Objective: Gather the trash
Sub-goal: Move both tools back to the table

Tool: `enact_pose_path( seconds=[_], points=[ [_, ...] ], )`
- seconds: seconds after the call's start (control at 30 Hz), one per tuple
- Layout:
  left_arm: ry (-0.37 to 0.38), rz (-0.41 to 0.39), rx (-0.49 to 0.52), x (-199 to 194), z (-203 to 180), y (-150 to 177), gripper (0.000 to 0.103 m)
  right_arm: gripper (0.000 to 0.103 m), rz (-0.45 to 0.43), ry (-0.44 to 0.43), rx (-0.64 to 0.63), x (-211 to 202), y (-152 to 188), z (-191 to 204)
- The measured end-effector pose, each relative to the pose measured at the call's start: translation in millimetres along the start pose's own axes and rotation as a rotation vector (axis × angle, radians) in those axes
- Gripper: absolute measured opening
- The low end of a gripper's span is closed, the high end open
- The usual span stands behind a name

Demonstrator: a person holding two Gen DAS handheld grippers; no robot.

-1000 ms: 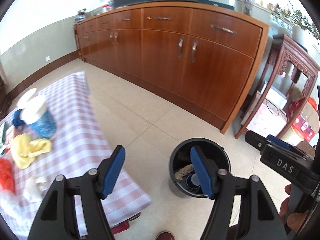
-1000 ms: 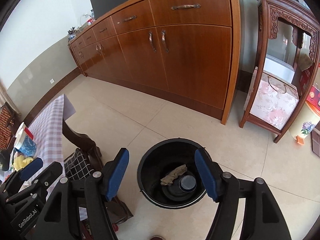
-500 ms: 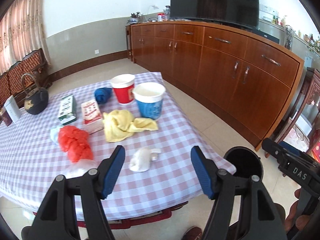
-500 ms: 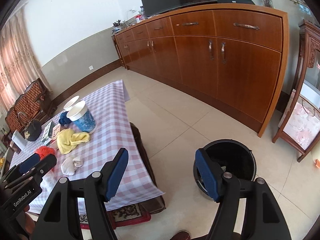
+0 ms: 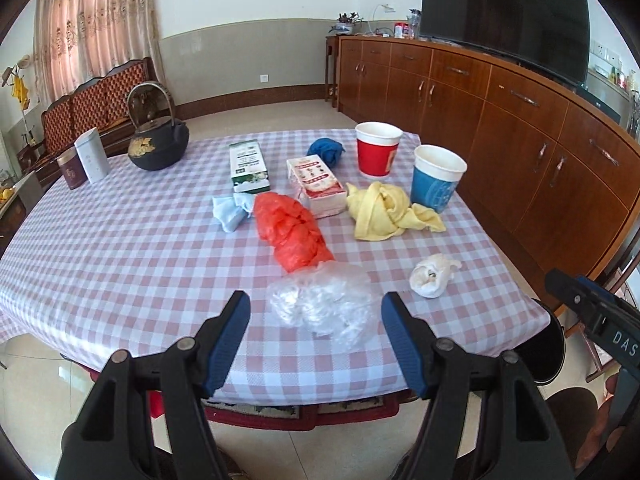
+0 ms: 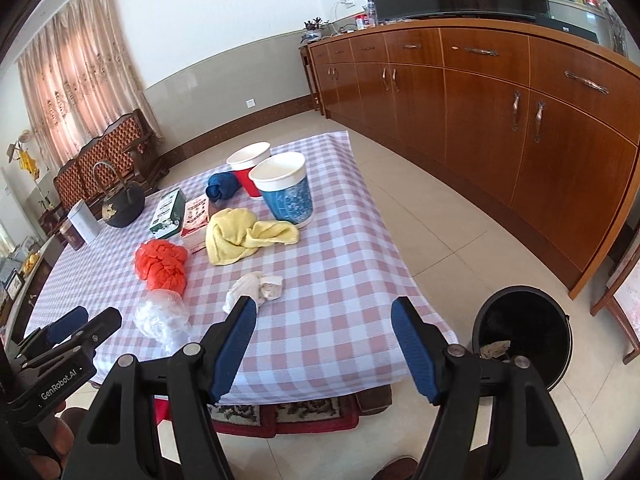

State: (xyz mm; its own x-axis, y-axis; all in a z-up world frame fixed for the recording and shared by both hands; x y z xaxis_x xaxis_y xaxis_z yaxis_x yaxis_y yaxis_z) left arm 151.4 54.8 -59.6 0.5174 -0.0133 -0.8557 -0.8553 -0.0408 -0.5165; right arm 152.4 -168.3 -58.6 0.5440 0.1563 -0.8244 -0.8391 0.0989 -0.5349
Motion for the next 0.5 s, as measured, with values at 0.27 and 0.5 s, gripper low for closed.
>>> enact_pose_path(
  seconds=[0.27,0.5],
  points=[
    [0.003,0.012,-0.029,7.1,9.2,2.7,0.070,0.072,0.032,-0.011,-0.060,13.0,2.3,28.7],
    [0.015,0.035,-0.042,17.4,14.6,4.9,0.070,0.072,0.045,-0.011,-0.077,20.6,-1.0,36.7]
  ],
)
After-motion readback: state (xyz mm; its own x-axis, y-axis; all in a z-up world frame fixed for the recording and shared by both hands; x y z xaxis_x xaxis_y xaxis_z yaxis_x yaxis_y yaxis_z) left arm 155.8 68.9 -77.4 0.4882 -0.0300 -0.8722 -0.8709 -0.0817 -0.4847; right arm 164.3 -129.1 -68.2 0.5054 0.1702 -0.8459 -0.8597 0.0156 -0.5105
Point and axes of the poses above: each gripper's, at about its wrist camera, not at the fingertips, and x roughly the way its jaws point, z to its left, y to its underside, the point moved 4 cm from there along x, roughly the way its jaws point, and after that the axes turned 15 degrees about z, right-handed, at the moved point
